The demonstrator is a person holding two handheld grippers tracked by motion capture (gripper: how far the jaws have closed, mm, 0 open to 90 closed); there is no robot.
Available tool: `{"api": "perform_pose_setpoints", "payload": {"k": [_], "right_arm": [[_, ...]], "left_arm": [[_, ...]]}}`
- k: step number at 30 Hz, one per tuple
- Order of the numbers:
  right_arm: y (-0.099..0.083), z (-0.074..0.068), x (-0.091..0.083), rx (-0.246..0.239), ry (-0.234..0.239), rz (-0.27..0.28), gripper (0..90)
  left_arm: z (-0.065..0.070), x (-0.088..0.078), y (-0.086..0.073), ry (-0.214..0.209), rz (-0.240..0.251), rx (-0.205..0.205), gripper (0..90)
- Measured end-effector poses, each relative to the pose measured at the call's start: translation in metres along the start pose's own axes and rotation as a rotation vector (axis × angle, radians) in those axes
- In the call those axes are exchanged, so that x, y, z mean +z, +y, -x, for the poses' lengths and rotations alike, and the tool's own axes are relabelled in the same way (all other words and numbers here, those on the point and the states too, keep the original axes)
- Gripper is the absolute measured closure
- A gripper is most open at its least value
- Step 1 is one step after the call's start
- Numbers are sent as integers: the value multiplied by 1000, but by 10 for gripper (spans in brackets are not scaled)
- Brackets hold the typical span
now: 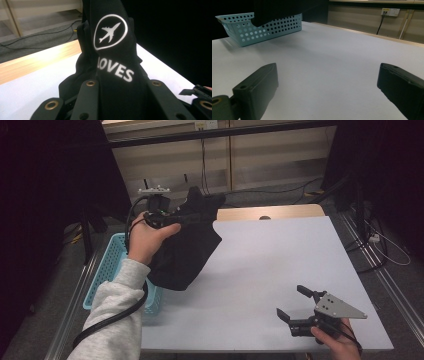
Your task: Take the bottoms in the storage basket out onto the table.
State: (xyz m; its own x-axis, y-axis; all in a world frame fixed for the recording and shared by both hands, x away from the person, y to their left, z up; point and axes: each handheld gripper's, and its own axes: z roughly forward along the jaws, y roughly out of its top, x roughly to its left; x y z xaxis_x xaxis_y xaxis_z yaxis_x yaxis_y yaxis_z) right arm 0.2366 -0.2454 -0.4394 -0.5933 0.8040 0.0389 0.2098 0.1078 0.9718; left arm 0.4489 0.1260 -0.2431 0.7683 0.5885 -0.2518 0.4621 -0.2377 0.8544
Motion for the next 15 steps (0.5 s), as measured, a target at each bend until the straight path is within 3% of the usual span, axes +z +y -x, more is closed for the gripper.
{"api": "perform_pose_setpoints", "payload": {"k": [15], "right_arm": [[0, 0, 2, -2, 9, 0, 28]], "left_arm": [[50, 56, 3, -122, -9, 39, 738]]}}
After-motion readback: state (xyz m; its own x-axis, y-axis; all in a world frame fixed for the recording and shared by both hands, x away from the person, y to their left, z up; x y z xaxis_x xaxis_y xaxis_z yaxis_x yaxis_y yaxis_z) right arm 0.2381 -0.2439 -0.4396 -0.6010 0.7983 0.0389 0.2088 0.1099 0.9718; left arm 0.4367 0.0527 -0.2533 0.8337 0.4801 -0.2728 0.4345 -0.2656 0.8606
